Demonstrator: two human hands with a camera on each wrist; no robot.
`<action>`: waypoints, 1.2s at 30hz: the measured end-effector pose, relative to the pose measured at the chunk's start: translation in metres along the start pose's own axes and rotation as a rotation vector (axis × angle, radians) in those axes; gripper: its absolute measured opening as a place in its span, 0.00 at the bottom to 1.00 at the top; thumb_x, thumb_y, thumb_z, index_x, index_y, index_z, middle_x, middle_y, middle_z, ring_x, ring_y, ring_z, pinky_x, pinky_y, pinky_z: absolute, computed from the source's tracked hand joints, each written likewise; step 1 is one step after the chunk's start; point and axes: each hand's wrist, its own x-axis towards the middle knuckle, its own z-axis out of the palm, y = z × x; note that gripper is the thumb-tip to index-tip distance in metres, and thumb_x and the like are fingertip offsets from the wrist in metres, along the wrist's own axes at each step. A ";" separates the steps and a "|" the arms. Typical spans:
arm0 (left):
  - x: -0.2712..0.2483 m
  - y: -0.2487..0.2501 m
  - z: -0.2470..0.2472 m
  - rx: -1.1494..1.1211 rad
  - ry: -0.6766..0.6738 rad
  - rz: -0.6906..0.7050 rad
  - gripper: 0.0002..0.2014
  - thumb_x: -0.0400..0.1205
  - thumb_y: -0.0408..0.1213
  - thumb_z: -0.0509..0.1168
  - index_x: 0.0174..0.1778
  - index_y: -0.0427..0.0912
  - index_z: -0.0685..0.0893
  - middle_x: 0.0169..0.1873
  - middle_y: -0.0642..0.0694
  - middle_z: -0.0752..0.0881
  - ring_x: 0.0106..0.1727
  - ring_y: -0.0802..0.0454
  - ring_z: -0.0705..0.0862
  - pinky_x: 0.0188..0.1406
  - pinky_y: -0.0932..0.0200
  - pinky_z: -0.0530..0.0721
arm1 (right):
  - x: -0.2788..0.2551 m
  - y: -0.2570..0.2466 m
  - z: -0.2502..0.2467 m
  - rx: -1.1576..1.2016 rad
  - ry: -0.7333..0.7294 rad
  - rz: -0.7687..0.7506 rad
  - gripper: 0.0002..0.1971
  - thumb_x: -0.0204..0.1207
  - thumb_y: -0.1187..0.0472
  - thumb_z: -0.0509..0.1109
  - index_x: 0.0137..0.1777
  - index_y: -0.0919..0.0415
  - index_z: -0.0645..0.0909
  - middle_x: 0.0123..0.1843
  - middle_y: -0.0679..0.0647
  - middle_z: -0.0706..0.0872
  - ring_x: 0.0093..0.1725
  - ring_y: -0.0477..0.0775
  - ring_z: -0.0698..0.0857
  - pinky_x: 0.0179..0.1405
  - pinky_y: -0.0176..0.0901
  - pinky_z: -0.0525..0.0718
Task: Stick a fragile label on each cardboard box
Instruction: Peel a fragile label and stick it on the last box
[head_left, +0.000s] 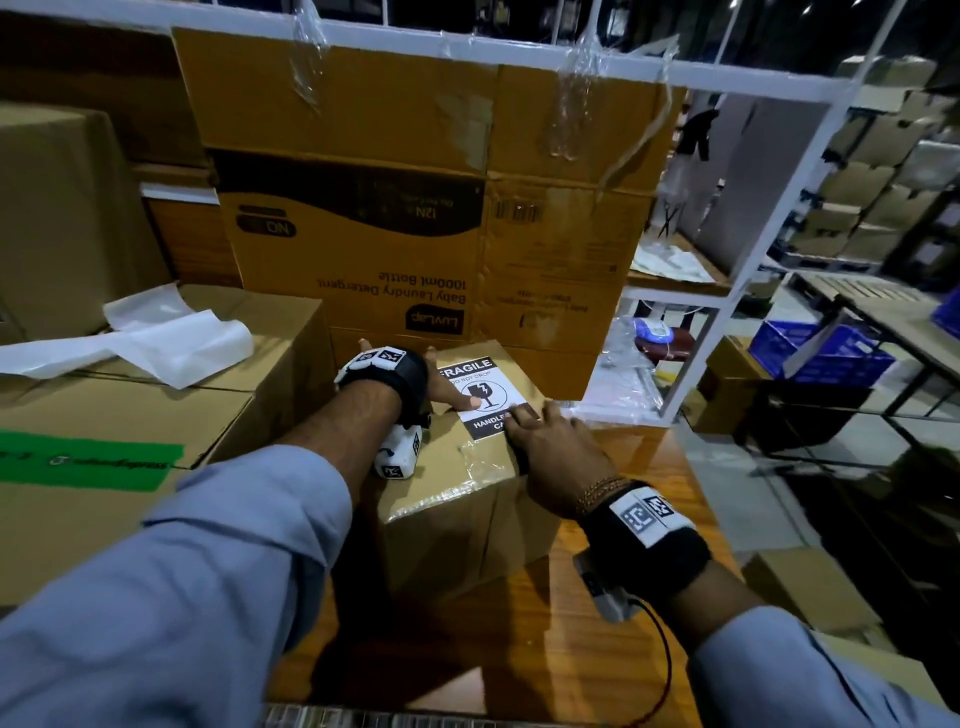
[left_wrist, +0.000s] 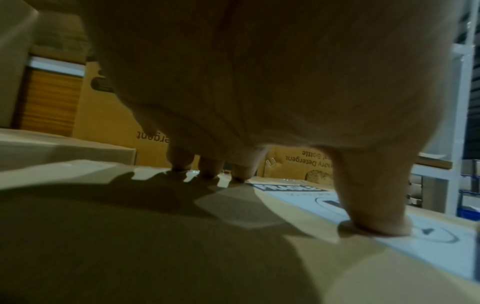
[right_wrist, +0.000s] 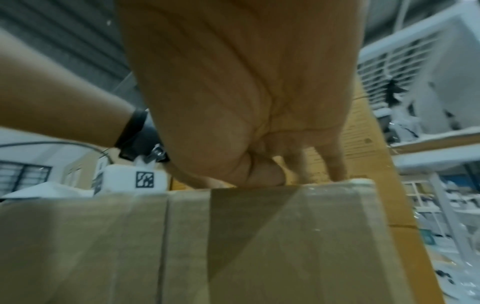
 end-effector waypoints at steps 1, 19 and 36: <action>-0.004 0.000 0.000 -0.042 -0.011 0.021 0.61 0.74 0.73 0.69 0.92 0.47 0.43 0.91 0.38 0.49 0.90 0.34 0.52 0.86 0.33 0.52 | 0.001 -0.003 -0.001 -0.007 0.013 -0.030 0.36 0.87 0.61 0.63 0.92 0.54 0.54 0.93 0.53 0.57 0.90 0.68 0.55 0.85 0.74 0.65; -0.022 0.015 0.020 0.195 0.143 0.292 0.41 0.88 0.62 0.60 0.91 0.42 0.56 0.90 0.41 0.57 0.86 0.39 0.64 0.81 0.45 0.66 | -0.003 0.007 0.015 0.210 0.124 0.001 0.40 0.81 0.57 0.71 0.91 0.60 0.58 0.91 0.57 0.61 0.89 0.58 0.58 0.90 0.54 0.60; -0.055 -0.049 0.017 -0.164 0.070 -0.062 0.57 0.77 0.81 0.51 0.92 0.45 0.40 0.89 0.36 0.35 0.91 0.33 0.45 0.87 0.36 0.55 | 0.003 0.026 0.014 0.480 0.165 0.291 0.15 0.76 0.52 0.67 0.60 0.57 0.78 0.65 0.62 0.84 0.64 0.68 0.85 0.62 0.56 0.84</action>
